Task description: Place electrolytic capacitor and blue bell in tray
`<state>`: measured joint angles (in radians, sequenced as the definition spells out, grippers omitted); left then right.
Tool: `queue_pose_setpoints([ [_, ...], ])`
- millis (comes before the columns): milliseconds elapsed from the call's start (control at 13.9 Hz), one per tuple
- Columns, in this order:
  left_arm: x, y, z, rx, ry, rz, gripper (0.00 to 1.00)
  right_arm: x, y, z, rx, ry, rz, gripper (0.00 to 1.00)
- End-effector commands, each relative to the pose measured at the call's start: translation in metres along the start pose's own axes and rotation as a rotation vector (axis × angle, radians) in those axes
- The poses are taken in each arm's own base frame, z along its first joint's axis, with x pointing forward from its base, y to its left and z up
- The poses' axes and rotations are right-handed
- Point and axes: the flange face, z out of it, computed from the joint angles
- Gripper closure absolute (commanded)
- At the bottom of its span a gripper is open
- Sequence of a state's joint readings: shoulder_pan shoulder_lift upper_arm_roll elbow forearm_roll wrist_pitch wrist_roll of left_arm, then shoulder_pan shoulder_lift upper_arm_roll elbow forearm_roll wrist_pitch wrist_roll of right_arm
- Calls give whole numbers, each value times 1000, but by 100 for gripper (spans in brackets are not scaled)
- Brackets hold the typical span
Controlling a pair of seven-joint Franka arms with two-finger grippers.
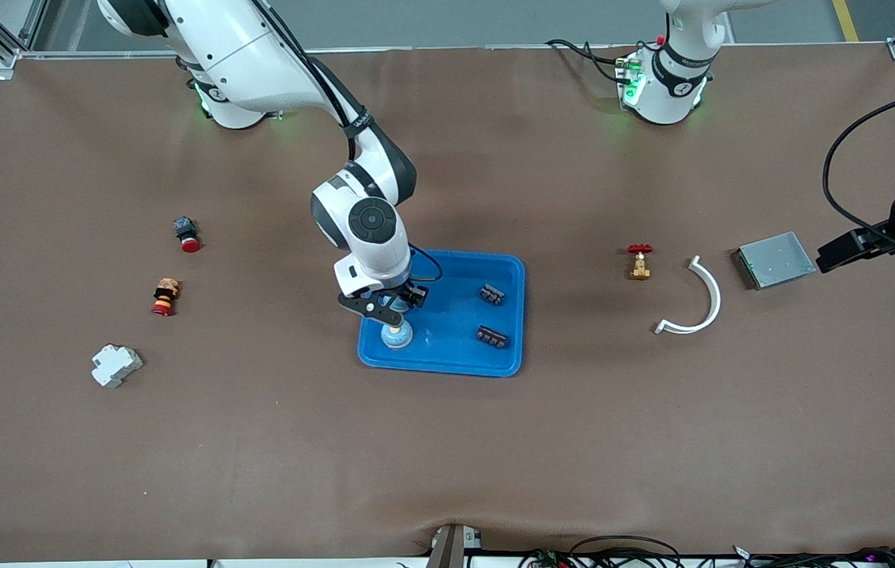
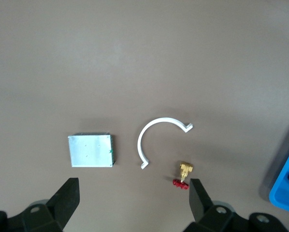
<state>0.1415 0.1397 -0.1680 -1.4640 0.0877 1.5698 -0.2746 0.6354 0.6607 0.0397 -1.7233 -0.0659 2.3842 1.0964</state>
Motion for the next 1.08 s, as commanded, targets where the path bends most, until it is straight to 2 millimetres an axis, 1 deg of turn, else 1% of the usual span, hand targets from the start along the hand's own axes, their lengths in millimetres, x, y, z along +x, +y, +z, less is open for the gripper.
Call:
queue_pose_setpoints([
  [0,-24,-17,-27,30,-19,2,0,-10,7,10,-16,15,-22,100],
  [72,-27,-28,-32,26,-19,-14,0,-12,8,13,-9,18,-23,100],
  [144,-32,-34,-38,20,-12,-2,0,-14,8,14,-7,18,-23,100],
  [288,-40,-36,-46,17,3,81,0,-16,1,8,15,16,-6,100],
  [359,-41,-39,-48,18,5,100,0,-21,-1,9,16,16,-6,100],
  [431,-49,-40,-50,20,2,122,0,-22,-3,7,20,18,-4,100],
  [575,-58,-56,-54,-27,-6,189,0,-28,-4,8,17,13,-8,100],
  [719,-67,-56,-58,-47,-24,198,0,-36,-8,8,18,12,-19,100],
  [791,-68,-55,-59,-48,-23,196,0,-35,-8,8,19,13,-20,37],
  [862,-69,-53,-59,-45,-27,199,0,-34,-8,8,19,15,-20,0],
  [1006,-68,-51,-57,-54,-34,201,0,-33,-7,7,13,15,-28,0],
])
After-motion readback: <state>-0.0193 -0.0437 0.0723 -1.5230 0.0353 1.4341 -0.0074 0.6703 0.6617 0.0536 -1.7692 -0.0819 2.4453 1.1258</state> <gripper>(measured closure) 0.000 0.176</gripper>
